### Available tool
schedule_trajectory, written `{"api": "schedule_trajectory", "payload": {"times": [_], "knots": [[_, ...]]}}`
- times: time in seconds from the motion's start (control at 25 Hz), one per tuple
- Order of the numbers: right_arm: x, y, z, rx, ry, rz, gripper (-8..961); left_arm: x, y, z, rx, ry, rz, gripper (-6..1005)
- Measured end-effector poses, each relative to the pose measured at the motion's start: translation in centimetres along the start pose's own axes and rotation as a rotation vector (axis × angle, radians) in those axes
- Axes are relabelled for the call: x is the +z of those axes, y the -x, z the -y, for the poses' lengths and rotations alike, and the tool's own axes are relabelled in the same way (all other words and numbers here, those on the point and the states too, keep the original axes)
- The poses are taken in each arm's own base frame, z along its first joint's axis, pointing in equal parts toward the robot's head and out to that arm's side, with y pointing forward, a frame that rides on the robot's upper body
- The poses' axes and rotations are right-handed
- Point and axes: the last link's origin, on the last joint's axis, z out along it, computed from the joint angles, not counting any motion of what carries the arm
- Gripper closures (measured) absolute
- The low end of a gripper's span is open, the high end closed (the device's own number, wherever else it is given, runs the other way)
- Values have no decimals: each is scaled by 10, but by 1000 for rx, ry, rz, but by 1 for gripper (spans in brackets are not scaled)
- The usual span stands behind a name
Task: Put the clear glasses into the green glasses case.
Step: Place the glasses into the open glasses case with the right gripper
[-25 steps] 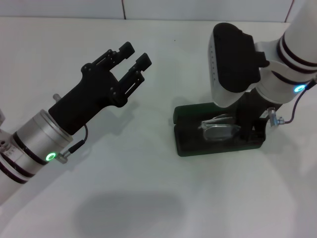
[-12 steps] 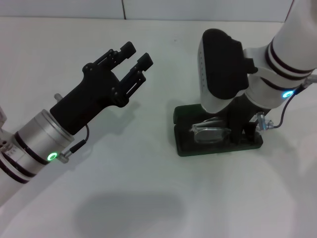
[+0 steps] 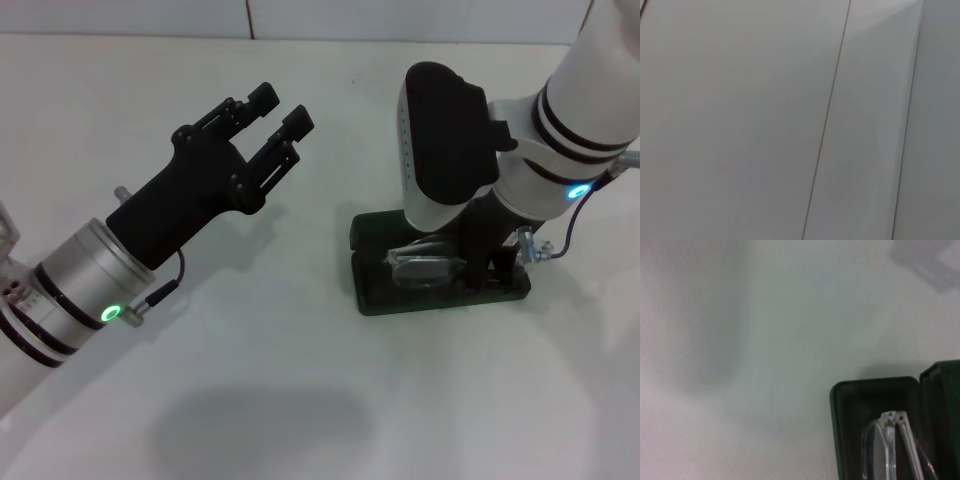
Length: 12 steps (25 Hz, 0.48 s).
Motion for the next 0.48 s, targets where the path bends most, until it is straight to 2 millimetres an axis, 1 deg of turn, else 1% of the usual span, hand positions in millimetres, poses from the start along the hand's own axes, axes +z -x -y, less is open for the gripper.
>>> {"api": "schedule_trajectory", "payload": {"times": [0.24,0.48], "knots": [[0,1,0,-4,-5,4,828,1,0,0,0,0,0,479],[-13,6,0,-13,-45,55,705,-2,2,1,-4,-9,8,480]]}}
